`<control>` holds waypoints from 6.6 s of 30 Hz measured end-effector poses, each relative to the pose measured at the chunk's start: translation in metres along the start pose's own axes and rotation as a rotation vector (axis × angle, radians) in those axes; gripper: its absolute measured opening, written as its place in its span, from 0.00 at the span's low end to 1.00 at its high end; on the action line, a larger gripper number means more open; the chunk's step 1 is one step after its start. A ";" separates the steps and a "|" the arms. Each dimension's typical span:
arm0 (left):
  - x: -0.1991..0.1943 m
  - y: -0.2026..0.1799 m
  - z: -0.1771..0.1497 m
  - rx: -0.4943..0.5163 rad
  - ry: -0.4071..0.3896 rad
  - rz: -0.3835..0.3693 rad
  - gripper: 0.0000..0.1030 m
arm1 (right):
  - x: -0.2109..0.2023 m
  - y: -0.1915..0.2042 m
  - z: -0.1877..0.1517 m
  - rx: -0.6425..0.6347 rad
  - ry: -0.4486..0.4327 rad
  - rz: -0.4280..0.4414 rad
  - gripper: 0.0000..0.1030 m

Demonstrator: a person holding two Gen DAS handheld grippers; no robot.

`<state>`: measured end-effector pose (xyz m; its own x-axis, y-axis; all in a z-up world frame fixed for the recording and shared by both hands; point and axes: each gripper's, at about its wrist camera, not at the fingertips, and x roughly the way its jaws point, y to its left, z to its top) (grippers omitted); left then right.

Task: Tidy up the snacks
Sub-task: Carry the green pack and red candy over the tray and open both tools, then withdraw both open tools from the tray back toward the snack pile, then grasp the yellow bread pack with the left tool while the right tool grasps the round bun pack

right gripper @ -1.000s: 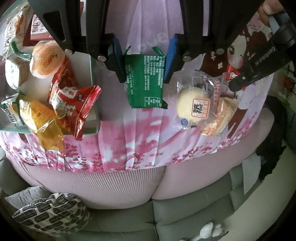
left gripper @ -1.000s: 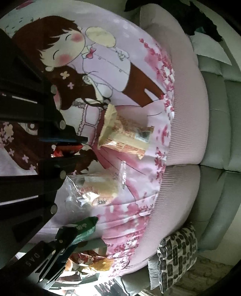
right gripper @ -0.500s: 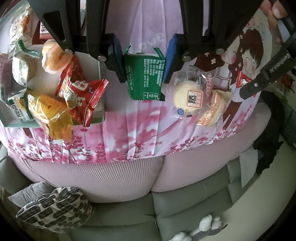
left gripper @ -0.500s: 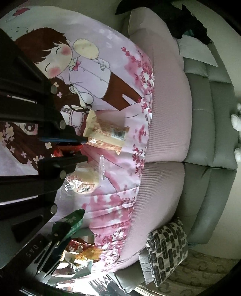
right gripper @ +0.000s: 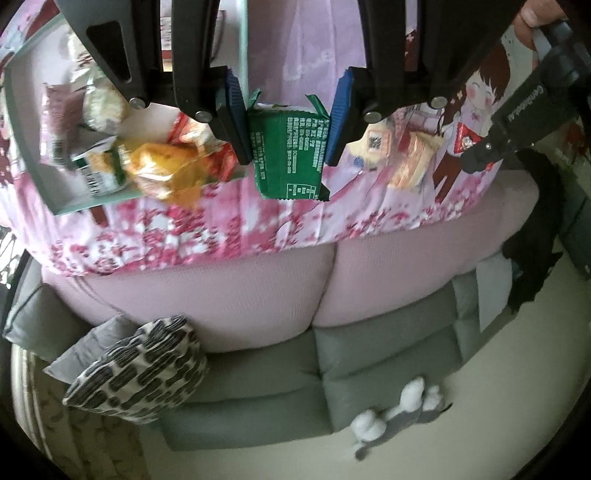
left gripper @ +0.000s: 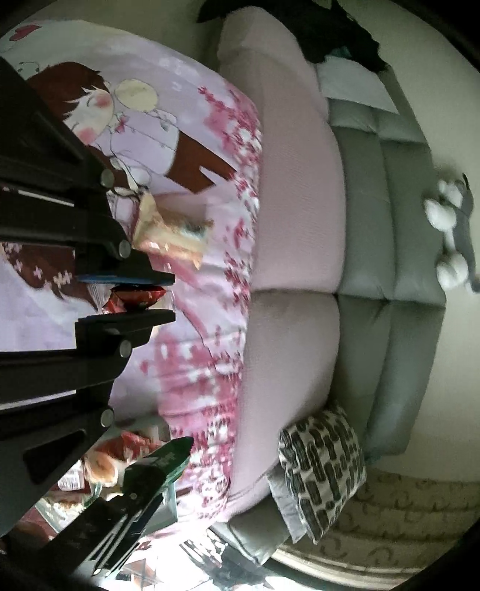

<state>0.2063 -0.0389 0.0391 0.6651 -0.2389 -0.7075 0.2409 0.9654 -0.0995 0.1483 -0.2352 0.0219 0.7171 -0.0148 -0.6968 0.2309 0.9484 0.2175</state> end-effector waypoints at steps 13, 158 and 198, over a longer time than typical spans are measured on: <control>-0.014 -0.066 0.006 0.106 -0.045 -0.107 0.12 | -0.031 -0.086 0.017 0.141 -0.053 -0.143 0.41; 0.042 0.098 -0.043 -0.224 0.114 0.087 0.89 | 0.043 0.053 -0.026 -0.207 0.107 0.006 1.00; 0.161 0.084 0.002 -0.024 0.302 -0.070 0.53 | 0.158 0.091 -0.043 -0.150 0.327 0.146 0.64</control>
<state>0.3350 0.0036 -0.0811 0.4060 -0.2668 -0.8740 0.2599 0.9506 -0.1695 0.2543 -0.1370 -0.0979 0.4820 0.2026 -0.8524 0.0260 0.9692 0.2450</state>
